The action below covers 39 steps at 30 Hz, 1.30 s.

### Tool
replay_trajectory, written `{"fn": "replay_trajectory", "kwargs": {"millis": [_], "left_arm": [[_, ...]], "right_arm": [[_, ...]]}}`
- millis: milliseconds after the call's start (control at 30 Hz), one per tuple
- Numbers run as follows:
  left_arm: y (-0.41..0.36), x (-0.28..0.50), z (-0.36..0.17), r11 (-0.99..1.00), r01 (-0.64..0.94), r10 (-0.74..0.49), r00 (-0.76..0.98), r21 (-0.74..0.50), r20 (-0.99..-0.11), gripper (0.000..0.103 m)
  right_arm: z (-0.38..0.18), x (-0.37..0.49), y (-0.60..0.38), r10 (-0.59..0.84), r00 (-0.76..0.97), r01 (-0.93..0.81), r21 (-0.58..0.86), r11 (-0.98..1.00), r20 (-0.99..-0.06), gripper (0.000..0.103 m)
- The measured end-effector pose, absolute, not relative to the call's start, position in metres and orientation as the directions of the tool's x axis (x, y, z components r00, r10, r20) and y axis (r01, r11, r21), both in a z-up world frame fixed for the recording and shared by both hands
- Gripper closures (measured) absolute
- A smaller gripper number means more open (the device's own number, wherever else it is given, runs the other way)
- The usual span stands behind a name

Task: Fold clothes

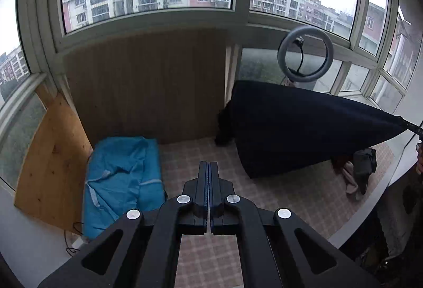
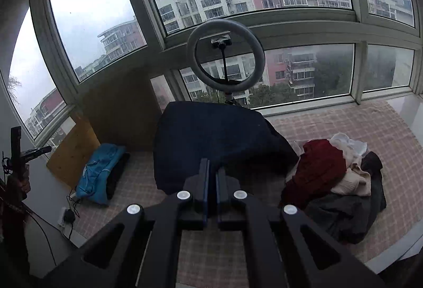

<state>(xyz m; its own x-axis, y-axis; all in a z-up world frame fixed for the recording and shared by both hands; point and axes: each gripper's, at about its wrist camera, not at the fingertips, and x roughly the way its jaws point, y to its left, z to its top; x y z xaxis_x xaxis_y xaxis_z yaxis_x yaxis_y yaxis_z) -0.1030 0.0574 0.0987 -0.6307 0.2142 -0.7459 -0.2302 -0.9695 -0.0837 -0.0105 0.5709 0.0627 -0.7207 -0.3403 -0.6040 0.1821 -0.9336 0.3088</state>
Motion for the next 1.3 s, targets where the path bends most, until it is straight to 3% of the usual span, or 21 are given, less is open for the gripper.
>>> {"fn": "replay_trajectory", "kwargs": {"millis": [167,233,333,467,567,700,833,867,900,933,1067,1300], "left_arm": [[0.137,-0.141,-0.039,-0.929,-0.346,0.282,-0.434,-0.131,-0.856,0.100],[0.169,-0.159,-0.078,-0.919,-0.380,0.263,-0.397,-0.103,-0.879,0.100],[0.197,-0.199,-0.130,-0.900,-0.382,0.337,-0.303,-0.211,-0.892,0.098],[0.231,-0.237,-0.176,-0.901,-0.423,0.231,-0.277,-0.097,-0.933,0.076],[0.243,-0.260,-0.193,-0.881,-0.469,0.204,-0.262,-0.060,-0.943,0.073],[0.250,-0.282,-0.200,-0.860,-0.509,0.194,-0.254,-0.040,-0.947,0.057],[0.255,-0.296,-0.211,-0.838,-0.541,0.213,-0.209,-0.068,-0.954,0.059],[0.258,-0.297,-0.216,-0.832,-0.549,0.218,-0.187,-0.082,-0.958,0.064],[0.260,-0.297,-0.220,-0.829,-0.548,0.231,-0.156,-0.110,-0.960,0.080],[0.261,-0.298,-0.222,-0.834,-0.531,0.253,-0.123,-0.152,-0.960,0.088],[0.251,-0.294,-0.209,-0.886,-0.423,0.242,-0.077,-0.188,-0.967,0.095],[0.145,-0.204,-0.048,-0.938,-0.303,0.272,-0.331,-0.171,-0.904,0.102]], "right_arm": [[-0.053,-0.003,0.638,-0.277,-0.623,-0.031,0.377,-0.926,-0.732,0.099],[-0.075,-0.007,0.658,-0.275,-0.598,-0.084,0.400,-0.913,-0.753,0.099],[-0.091,-0.016,0.670,-0.244,-0.579,-0.111,0.371,-0.922,-0.778,0.099],[-0.101,-0.032,0.673,-0.251,-0.553,-0.096,0.360,-0.928,-0.794,0.099],[-0.110,-0.043,0.677,-0.269,-0.530,-0.079,0.362,-0.929,-0.804,0.099],[-0.119,-0.056,0.683,-0.274,-0.516,-0.073,0.360,-0.930,-0.812,0.099],[-0.124,-0.063,0.689,-0.268,-0.506,-0.072,0.350,-0.934,-0.820,0.099],[-0.126,-0.065,0.691,-0.268,-0.503,-0.074,0.350,-0.934,-0.822,0.099],[-0.127,-0.066,0.693,-0.268,-0.500,-0.076,0.350,-0.934,-0.824,0.099],[-0.129,-0.067,0.695,-0.268,-0.496,-0.079,0.350,-0.933,-0.826,0.099],[-0.136,-0.071,0.699,-0.280,-0.479,-0.084,0.361,-0.929,-0.832,0.099],[-0.128,-0.032,0.674,-0.366,-0.476,-0.020,0.426,-0.905,-0.800,0.099]]}}
